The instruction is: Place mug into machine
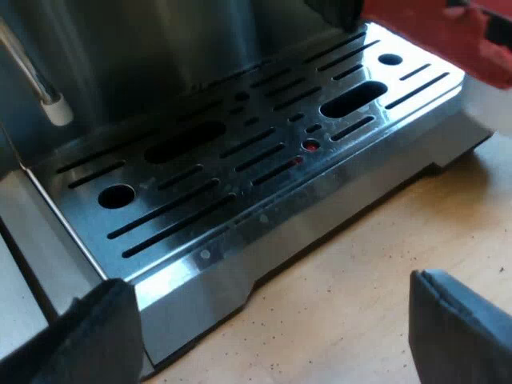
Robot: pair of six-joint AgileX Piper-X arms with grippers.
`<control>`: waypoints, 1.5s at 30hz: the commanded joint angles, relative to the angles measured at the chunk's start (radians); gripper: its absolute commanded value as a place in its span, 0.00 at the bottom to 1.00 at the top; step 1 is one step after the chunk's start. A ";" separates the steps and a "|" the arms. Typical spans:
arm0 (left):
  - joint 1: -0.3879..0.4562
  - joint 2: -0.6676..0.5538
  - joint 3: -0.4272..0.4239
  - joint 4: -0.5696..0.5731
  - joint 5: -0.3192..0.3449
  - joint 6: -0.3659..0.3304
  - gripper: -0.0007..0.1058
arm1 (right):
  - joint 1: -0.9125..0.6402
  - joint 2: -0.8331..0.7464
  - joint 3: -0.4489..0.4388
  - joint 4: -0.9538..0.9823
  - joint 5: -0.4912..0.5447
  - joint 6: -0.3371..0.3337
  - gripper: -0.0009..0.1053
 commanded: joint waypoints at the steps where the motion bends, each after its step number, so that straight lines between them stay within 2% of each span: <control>1: -0.003 0.001 -0.004 -0.041 -0.010 -0.016 0.67 | 0.001 0.111 -0.051 -0.183 0.018 0.013 0.01; 8: -0.003 0.001 -0.004 -0.059 -0.010 -0.016 0.67 | 0.001 0.322 -0.170 -0.218 0.016 0.013 0.01; 17: -0.003 0.001 -0.004 -0.059 -0.010 -0.016 0.67 | 0.001 0.527 -0.256 -0.367 0.016 0.013 0.01; 28: -0.003 0.001 -0.004 -0.059 -0.010 -0.016 0.67 | 0.001 0.700 -0.370 -0.412 0.016 0.013 0.01; 37: -0.003 0.001 -0.004 -0.059 -0.010 -0.016 0.67 | 0.001 0.751 -0.407 -0.412 0.023 0.013 0.01; 39: -0.003 0.001 -0.004 -0.059 -0.010 -0.016 0.67 | 0.001 0.751 -0.407 -0.412 0.022 0.013 0.06; 45: -0.003 0.001 -0.004 -0.059 -0.010 -0.016 0.67 | 0.001 0.748 -0.407 -0.412 0.022 0.077 0.51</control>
